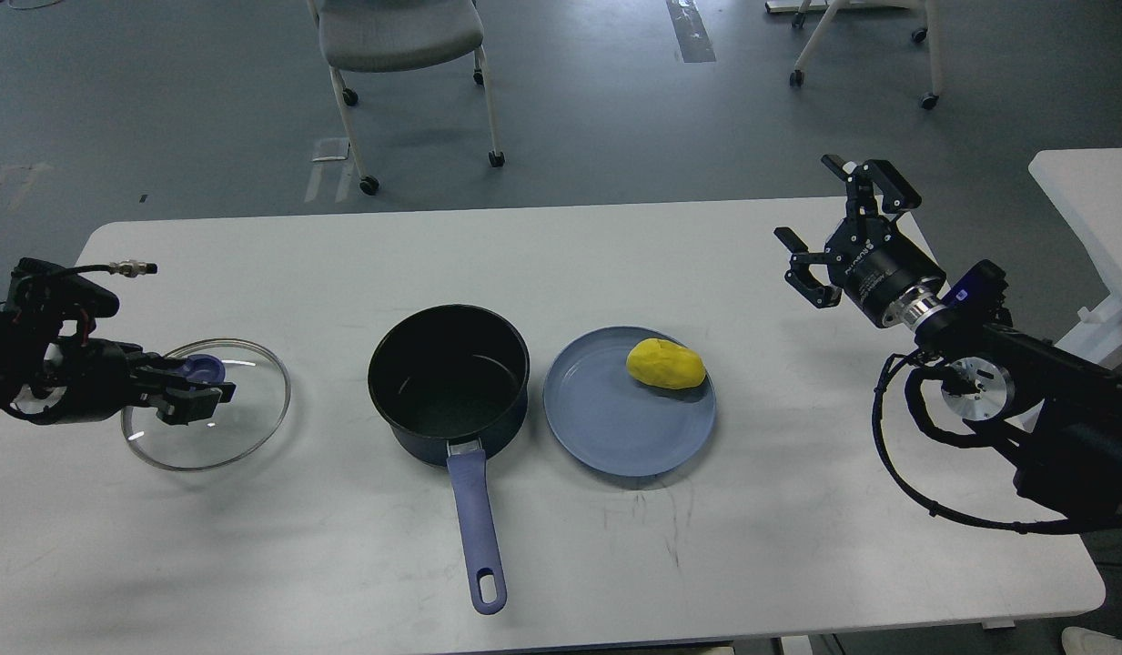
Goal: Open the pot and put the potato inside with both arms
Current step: 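Lift the glass lid off the pot and lower it beside the pot, then release the lid knob and raise the left gripper away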
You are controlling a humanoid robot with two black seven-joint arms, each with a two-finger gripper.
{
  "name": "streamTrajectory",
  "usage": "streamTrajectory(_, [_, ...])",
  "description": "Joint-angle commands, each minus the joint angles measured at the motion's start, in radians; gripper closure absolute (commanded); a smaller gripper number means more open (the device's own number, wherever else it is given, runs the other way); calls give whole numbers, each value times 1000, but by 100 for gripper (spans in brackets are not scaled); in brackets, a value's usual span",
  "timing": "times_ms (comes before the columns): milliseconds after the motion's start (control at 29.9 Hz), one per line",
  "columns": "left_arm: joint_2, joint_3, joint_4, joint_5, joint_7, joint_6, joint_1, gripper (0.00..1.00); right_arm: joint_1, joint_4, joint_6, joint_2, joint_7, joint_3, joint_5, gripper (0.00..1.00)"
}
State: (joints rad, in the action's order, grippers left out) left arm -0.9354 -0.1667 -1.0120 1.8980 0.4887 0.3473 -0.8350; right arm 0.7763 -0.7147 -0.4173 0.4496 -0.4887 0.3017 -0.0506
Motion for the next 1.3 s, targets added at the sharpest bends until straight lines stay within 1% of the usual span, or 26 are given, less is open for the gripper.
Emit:
streamTrajectory(0, [20, 0, 24, 0, 0, -4, 8, 50, 0, 0, 0, 0, 0, -1, 0, 0])
streamTrajectory(267, [40, -2, 33, -22, 0, -5, 30, 46, -2, 1, 0, 0, 0, -1, 0, 0])
streamTrajectory(368, [41, 0, 46, -22, 0, -5, 31, 42, -2, 1, 0, 0, 0, -1, 0, 0])
streamTrajectory(435, [41, 0, 56, -23, 0, -5, 33, 38, -2, 1, 0, 0, 0, 1, 0, 0])
streamTrajectory(568, [49, 0, 70, -23, 0, -5, 33, 34, -2, 1, 0, 0, 0, 1, 0, 0])
streamTrajectory(602, [53, 0, 73, -23, 0, -5, 33, 30, -2, 1, 0, 0, 0, 1, 0, 0])
streamTrajectory(635, [53, 0, 73, -23, 0, -5, 33, 28, -2, 1, 0, 0, 0, 1, 0, 0])
streamTrajectory(702, [53, 0, 73, -30, 0, -5, 33, 17, -2, 1, 0, -2, 0, 1, 0, 0])
streamTrajectory(769, [53, 0, 73, -39, 0, -5, 33, 10, -2, 1, 2, 0, 0, 1, 0, 0])
streamTrajectory(802, [53, 0, 73, -49, 0, -4, 31, 4, -2, 1, 2, 0, 0, 1, 0, 0])
streamTrajectory(936, [44, -11, 64, -115, 0, 7, 28, 2, 0, 0, 0, 0, 0, 1, 0, 0])
streamTrajectory(1036, [43, -17, 55, -233, 0, 15, 4, 2, 1, 0, 0, 1, 0, -1, 0, 0])
streamTrajectory(1103, [43, -20, 44, -469, 0, 53, -70, 2, 4, -2, -2, 3, 0, -1, 3, 0])
streamTrajectory(1136, [44, -20, 44, -543, 0, 68, -87, 2, 6, -3, -2, 3, 0, -1, 3, 0])
streamTrajectory(1170, [49, -22, 44, -706, 0, 96, -110, 2, 9, -6, -2, 3, 0, -1, 3, 0])
streamTrajectory(1237, [50, -22, 44, -883, 0, 107, -121, 2, 12, -8, -2, 3, 0, -1, 3, 0])
streamTrajectory(1270, [56, -22, 44, -1072, 0, 104, -121, 2, 15, -8, -2, 4, 0, -1, 5, 0])
